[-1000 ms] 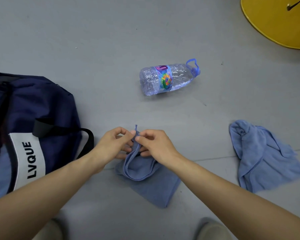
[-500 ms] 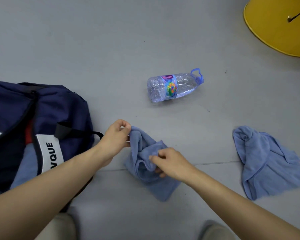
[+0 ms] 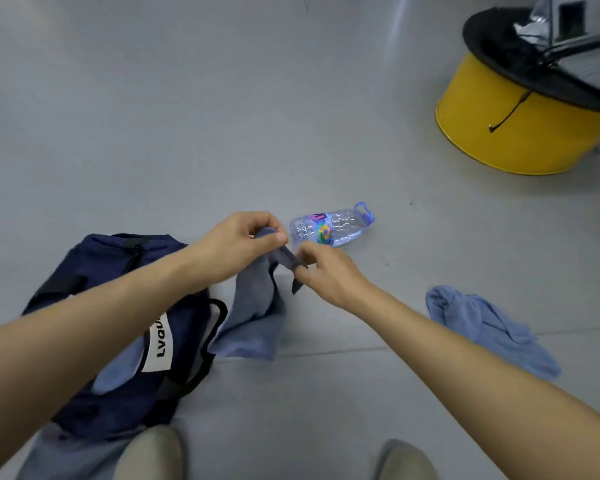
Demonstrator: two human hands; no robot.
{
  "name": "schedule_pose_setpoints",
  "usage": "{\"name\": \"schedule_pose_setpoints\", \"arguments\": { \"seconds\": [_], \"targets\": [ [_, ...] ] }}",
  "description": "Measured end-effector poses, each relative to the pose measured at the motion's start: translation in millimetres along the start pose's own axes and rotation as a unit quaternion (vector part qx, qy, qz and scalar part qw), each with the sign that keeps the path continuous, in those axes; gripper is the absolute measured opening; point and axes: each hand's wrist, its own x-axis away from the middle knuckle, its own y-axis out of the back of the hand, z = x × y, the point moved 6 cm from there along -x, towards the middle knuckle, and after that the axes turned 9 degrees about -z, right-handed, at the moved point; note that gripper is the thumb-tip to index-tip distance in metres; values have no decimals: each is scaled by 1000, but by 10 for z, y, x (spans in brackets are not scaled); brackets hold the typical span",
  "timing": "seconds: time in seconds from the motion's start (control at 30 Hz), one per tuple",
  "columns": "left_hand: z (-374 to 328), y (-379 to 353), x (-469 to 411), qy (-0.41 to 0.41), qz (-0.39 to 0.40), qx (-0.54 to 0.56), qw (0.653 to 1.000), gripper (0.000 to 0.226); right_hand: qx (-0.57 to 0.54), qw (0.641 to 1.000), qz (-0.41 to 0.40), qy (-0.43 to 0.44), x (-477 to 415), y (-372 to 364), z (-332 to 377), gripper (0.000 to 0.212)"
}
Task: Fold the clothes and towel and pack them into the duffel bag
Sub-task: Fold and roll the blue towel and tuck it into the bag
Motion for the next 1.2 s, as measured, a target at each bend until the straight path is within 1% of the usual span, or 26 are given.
{"name": "schedule_pose_setpoints", "arguments": {
  "seconds": [0.07,0.1,0.2,0.33,0.4,0.47,0.5,0.6,0.67,0.73,0.77,0.83,0.87,0.93,1.0,1.03,1.1,1.2],
  "targets": [
    [-237,248,81,-14,-30,20,999,11,3,1000,-24,8,80,188,114,20],
    [-327,366,118,-14,-40,41,998,10,7,1000,-28,7,125,266,158,22],
    [-581,654,248,-27,-62,54,996,10,12,1000,-19,16,277,452,259,19],
    [-756,1019,388,-41,-115,59,991,11,87,995,-26,34,452,755,350,14],
    [-787,1171,428,-62,-136,11,989,8,112,992,-44,26,507,928,351,17],
    [-780,1279,454,-86,-154,-72,982,7,120,991,-62,23,527,1104,367,20],
    [-760,1317,462,-92,-162,-107,977,10,118,990,-74,24,525,1192,385,20],
    [-700,1427,468,-92,-183,-169,964,16,68,991,-111,25,467,1468,472,22],
    [-664,1516,441,-83,-196,-213,954,17,15,991,-130,27,402,1637,563,29],
    [-671,1609,374,-83,-210,-273,935,17,23,988,-144,59,310,1790,696,38],
    [-713,1662,342,-86,-221,-300,924,17,38,985,-154,71,255,1871,777,38],
    [-842,1786,267,-84,-251,-314,912,17,49,978,-183,88,152,2056,948,30],
    [-912,1859,221,-71,-267,-280,920,17,45,973,-203,96,102,2172,1045,27],
    [-1081,1979,142,-39,-290,-133,947,17,37,963,-237,118,48,2397,1264,25],
    [-1285,2087,104,-39,-301,7,953,21,34,954,-264,139,34,2613,1488,25],
    [-1397,2146,104,-51,-301,49,951,22,34,949,-277,149,44,2718,1589,24],
    [-1591,2250,134,-80,-294,83,949,21,27,939,-299,167,113,2908,1742,23],
    [-1785,2357,291,-113,-274,68,953,20,11,931,-314,186,310,3105,1878,23]
  ]
}}
